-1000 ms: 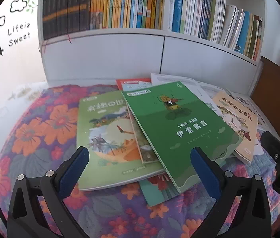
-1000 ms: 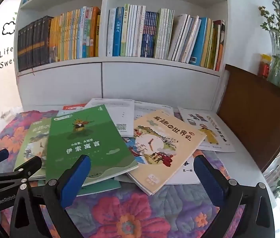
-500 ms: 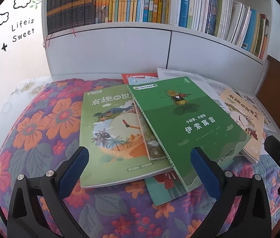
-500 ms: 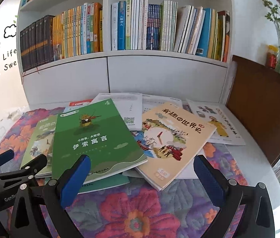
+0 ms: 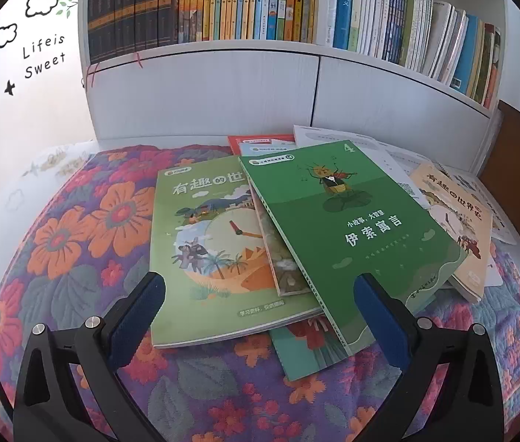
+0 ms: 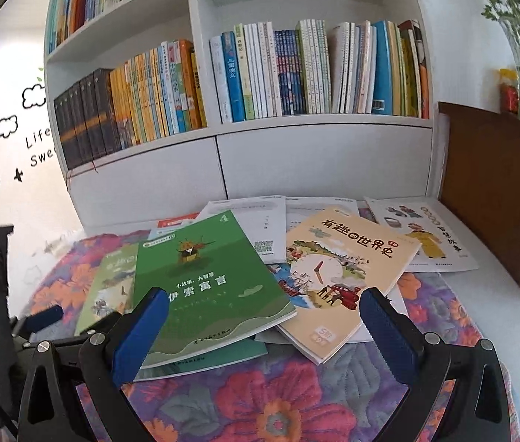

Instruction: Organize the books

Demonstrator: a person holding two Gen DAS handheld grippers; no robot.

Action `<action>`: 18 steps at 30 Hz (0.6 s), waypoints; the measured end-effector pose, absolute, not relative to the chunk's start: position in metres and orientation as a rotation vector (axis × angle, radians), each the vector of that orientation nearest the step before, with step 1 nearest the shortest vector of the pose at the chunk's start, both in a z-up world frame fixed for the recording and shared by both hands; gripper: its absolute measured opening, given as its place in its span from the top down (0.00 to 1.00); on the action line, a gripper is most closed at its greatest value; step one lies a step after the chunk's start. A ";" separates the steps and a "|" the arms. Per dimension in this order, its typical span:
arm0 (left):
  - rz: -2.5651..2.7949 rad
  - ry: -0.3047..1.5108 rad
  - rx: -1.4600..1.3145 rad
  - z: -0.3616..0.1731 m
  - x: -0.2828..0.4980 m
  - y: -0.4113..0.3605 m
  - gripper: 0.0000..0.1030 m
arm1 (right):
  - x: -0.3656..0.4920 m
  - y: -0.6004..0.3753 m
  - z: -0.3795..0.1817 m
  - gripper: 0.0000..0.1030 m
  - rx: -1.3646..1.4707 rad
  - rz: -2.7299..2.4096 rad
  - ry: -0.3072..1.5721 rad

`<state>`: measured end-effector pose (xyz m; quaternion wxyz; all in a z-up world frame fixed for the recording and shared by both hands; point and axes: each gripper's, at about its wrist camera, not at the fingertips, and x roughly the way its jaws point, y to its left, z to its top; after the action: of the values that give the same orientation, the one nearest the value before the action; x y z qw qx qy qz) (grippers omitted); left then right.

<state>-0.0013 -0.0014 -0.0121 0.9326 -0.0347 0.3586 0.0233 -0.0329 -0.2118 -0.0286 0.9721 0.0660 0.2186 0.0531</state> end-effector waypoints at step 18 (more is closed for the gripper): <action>0.057 0.734 -0.054 -0.013 -0.001 -0.003 0.01 | -0.027 -0.225 -0.038 0.00 0.183 0.152 0.501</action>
<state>-0.0013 -0.0029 -0.0127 0.9326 -0.0263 0.3587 0.0280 -0.0265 -0.2246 -0.0375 0.9617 0.0906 0.2475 0.0750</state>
